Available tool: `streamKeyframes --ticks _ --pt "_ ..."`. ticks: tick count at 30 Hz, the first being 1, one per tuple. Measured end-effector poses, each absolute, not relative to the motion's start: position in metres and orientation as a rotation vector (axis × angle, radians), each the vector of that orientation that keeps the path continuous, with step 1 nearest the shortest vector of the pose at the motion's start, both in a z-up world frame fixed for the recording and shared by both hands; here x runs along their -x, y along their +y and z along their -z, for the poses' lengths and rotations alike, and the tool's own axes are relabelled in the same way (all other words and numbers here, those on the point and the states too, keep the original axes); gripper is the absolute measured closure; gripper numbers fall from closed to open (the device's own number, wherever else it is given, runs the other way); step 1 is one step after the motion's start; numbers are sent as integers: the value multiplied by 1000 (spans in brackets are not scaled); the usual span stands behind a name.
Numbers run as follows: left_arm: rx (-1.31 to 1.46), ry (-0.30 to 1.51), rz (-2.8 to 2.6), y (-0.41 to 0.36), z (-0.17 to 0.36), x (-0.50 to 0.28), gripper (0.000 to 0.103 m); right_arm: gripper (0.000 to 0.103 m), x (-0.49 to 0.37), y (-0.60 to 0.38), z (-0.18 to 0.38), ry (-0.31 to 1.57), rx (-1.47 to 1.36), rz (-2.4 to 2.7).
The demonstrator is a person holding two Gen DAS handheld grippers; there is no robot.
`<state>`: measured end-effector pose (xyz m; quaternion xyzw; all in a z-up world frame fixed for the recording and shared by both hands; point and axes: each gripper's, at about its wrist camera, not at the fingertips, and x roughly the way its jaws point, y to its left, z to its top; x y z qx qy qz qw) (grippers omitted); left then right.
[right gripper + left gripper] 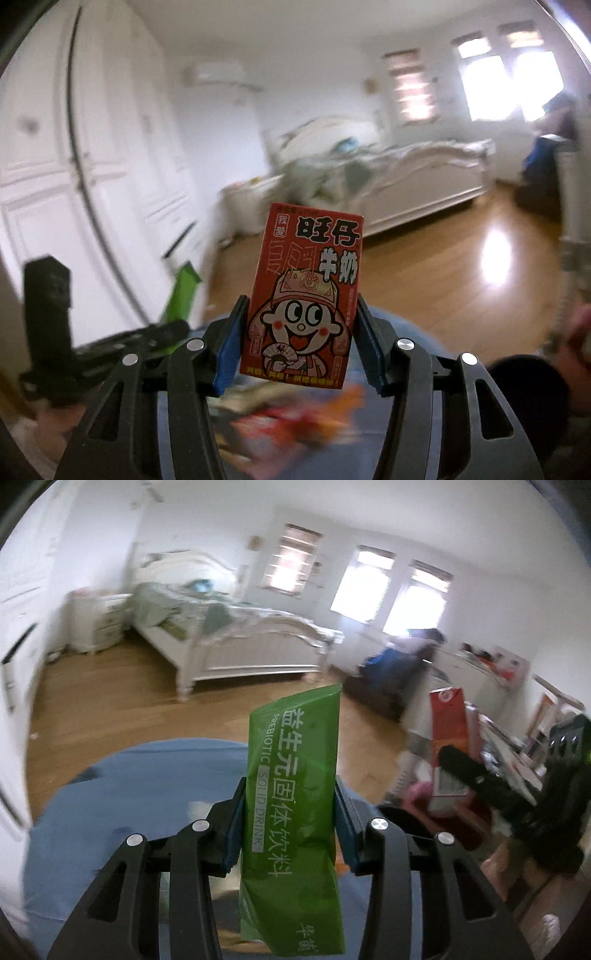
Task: Collect trash
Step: 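Carry the green sachet and red milk box to the bin and release both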
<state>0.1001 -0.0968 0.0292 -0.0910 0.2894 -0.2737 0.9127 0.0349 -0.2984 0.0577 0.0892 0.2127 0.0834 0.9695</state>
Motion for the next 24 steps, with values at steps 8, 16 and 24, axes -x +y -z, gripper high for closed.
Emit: streamKeyframes --ticks 8,16,24 --pt "171 678 775 -203 -13 -108 61 48 14 -415 -13 440 -199 92" --pt "154 797 905 -306 23 -125 61 48 30 -486 43 491 -282 220" --pt "122 908 935 -359 64 -140 61 48 25 -524 90 548 -330 269"
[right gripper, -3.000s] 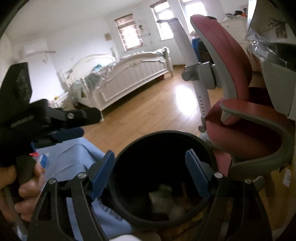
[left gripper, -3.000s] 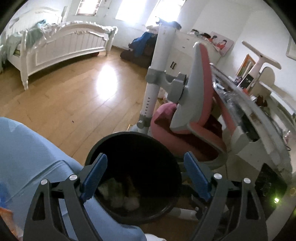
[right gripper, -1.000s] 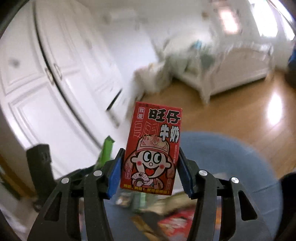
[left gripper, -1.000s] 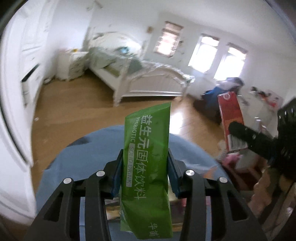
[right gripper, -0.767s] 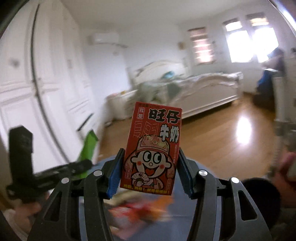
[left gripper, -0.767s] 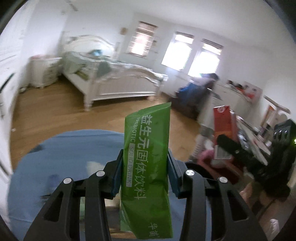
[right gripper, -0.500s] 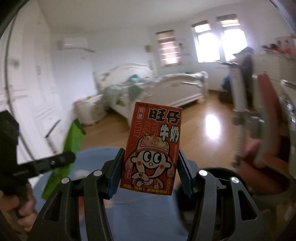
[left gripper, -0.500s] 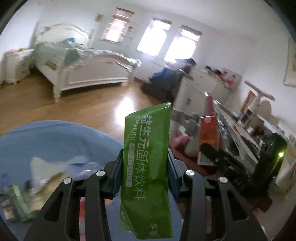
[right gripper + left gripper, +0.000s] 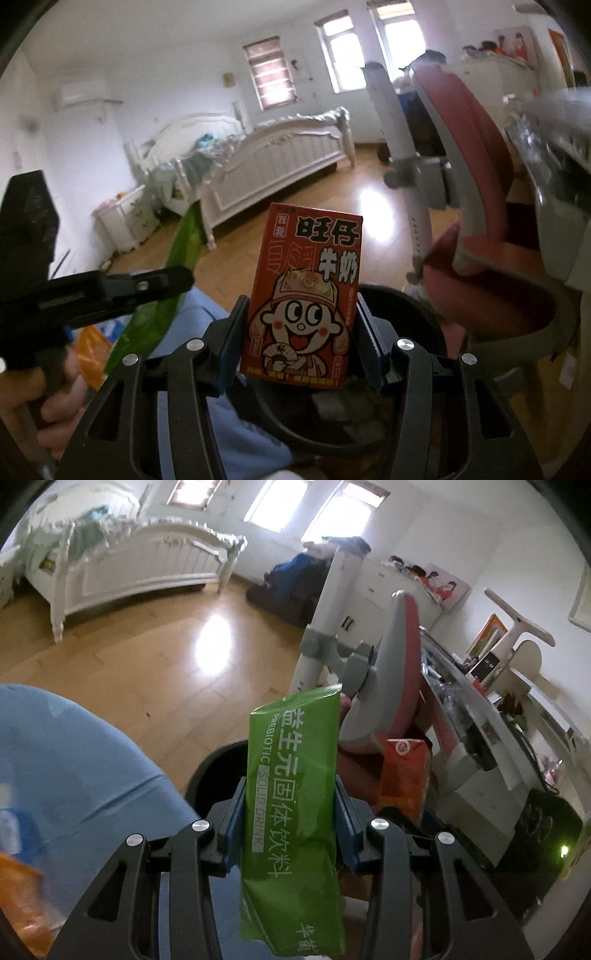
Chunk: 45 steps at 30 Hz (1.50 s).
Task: Collect trash
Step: 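Carry the green sachet and red milk box to the bin and release both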
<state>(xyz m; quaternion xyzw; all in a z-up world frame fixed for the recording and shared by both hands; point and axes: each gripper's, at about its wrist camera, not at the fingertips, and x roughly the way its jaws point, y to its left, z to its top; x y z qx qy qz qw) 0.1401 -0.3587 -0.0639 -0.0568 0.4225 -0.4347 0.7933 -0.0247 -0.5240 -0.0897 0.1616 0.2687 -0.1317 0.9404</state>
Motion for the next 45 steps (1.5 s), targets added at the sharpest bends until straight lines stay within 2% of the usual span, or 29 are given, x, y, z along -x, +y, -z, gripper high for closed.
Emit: streamKeyframes --ticks 10,23,28,29,31,33,39,45 --pt "86 978 937 -396 90 -155 61 48 16 -551 122 603 -374 293" --pt "56 997 935 -420 101 -156 60 48 12 -551 127 632 -376 309" --pt "39 1002 940 -424 99 -158 54 48 9 -550 128 654 -381 328" --pt "35 999 939 -424 98 -158 50 45 8 -550 128 659 -382 327" --pt "43 988 929 -421 94 -159 30 30 9 -549 128 656 -378 333" --pt "64 985 932 -417 91 -159 24 28 10 -548 127 653 -374 331" --pt "79 951 950 -395 68 -145 24 28 16 -536 117 646 -367 318" --pt "92 877 930 -339 36 -114 24 28 14 -505 96 633 -360 228"
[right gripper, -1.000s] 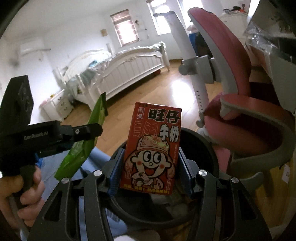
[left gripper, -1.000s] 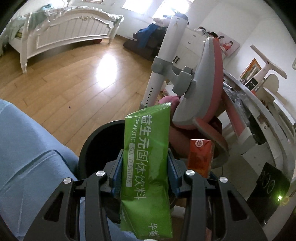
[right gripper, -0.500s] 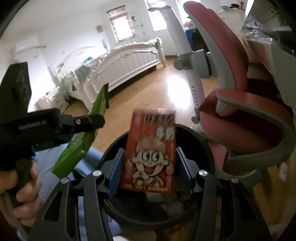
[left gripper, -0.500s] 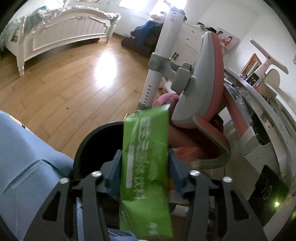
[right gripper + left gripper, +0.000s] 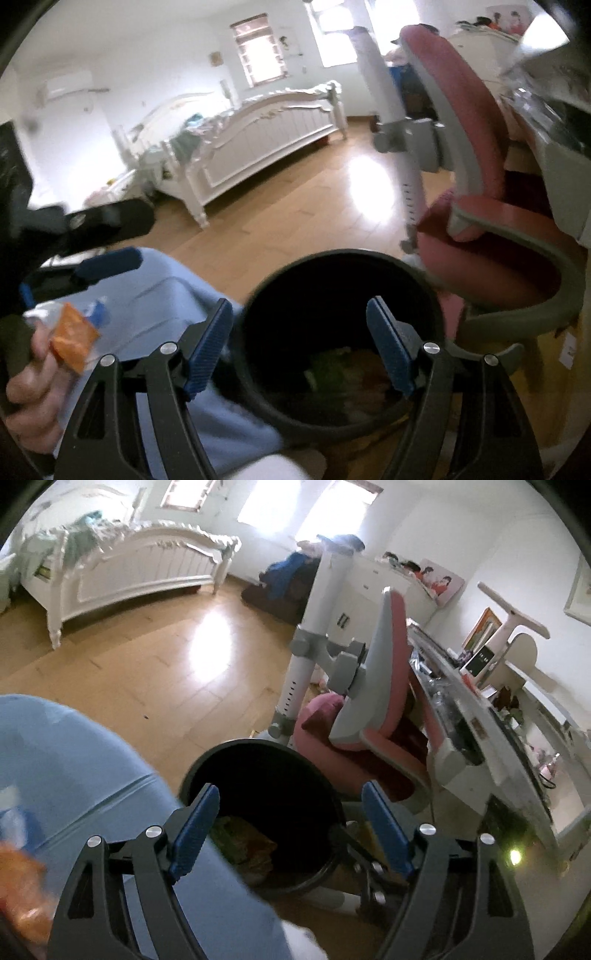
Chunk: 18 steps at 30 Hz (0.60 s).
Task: Collect trash
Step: 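Carry the green sachet and red milk box to the bin and release both, then grasp the black battery card with the left tool while the right grasps a tan wrapper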
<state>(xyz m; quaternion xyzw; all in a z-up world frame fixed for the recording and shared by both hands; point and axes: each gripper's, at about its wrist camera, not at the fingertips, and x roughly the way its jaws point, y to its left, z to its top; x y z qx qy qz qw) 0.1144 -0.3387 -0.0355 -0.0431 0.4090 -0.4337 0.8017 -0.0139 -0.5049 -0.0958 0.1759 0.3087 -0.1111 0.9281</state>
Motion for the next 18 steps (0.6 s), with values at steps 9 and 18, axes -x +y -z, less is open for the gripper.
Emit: streamKeyframes --ticks 9,18 --pt "136 765 701 -182 7 -80 24 28 -23 -400 61 670 -345 -116" --pt "228 856 319 -10 51 -102 24 28 -83 -298 44 756 -301 -406"
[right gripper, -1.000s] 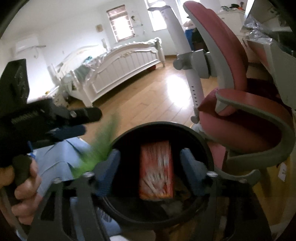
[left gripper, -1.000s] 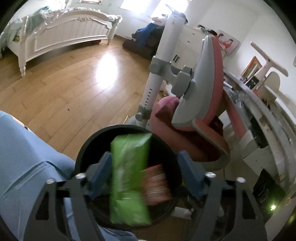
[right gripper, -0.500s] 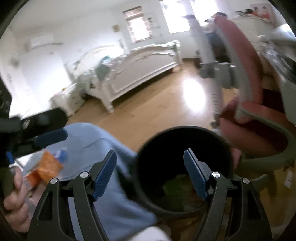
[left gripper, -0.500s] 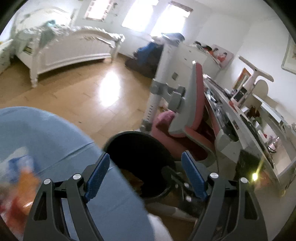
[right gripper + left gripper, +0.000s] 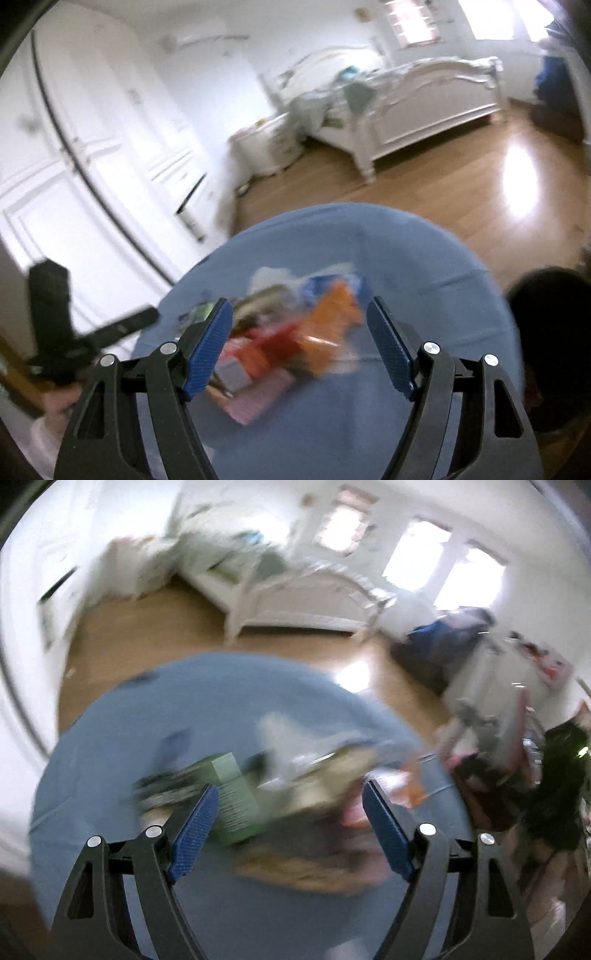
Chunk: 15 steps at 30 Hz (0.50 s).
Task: Collect trash
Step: 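Grasp the black battery card with the left tool while the right grasps a tan wrapper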
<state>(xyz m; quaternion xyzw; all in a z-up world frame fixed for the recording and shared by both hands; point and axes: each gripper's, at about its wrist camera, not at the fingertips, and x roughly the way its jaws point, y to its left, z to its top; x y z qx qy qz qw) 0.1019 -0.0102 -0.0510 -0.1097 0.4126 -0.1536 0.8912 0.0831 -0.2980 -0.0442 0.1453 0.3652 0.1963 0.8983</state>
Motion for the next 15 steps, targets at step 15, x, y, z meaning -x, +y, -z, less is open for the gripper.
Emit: streamKeyframes --ticks 15 --pt "301 942 259 43 99 -127 21 64 -115 -242 34 825 -169 -405"
